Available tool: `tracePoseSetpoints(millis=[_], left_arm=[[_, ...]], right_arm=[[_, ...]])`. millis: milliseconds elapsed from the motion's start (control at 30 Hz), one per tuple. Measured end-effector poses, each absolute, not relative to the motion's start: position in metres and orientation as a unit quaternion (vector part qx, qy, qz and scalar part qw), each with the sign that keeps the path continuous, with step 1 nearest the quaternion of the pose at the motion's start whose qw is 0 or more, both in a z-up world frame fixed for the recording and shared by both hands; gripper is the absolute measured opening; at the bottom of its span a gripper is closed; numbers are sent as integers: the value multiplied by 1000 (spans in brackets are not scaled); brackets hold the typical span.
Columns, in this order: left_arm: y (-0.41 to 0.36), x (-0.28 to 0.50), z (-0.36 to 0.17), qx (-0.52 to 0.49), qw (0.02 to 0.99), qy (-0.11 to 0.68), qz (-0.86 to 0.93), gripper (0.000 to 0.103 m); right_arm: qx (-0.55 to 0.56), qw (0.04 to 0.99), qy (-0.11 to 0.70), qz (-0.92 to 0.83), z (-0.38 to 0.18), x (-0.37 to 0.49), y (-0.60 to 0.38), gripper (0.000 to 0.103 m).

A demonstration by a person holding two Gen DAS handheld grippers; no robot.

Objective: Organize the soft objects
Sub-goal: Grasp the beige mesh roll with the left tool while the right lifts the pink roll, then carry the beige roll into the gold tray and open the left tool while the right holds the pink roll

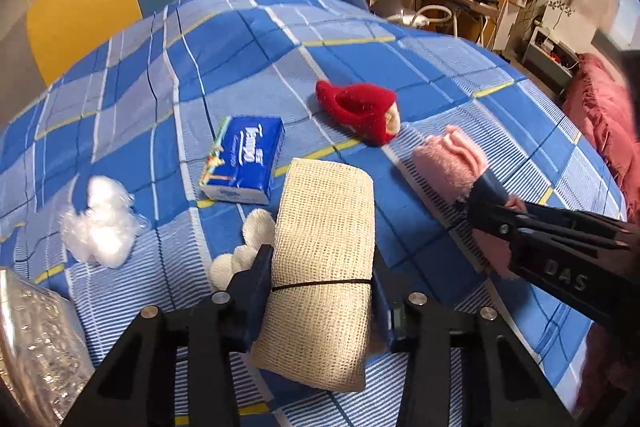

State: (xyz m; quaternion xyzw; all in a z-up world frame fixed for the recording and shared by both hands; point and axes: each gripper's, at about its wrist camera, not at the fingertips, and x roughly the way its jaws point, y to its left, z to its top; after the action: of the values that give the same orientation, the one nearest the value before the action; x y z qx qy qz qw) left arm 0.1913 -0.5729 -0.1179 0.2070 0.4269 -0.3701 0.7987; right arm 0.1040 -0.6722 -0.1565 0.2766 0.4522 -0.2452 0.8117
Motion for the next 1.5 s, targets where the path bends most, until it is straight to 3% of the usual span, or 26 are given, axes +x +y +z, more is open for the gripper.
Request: tracePoseSetpoints(millis=[667,1067,1233,1500], left_arm=[[-426,186,7,90,866,364,-332,45],[-262,199,88,13,903,322,-282,45],[-199,212,81,-15,915,332,-231,45],[-129,223,26,-51,906,381,-177,45]], right_arm=[[273,835,425,-220,-146,103,-666,36],[283,829,421,-234,-148,95,-671,36],[282,831,413,-245,-145,91,-673,36],[274,829,416,-255,-146,92,-674,36]])
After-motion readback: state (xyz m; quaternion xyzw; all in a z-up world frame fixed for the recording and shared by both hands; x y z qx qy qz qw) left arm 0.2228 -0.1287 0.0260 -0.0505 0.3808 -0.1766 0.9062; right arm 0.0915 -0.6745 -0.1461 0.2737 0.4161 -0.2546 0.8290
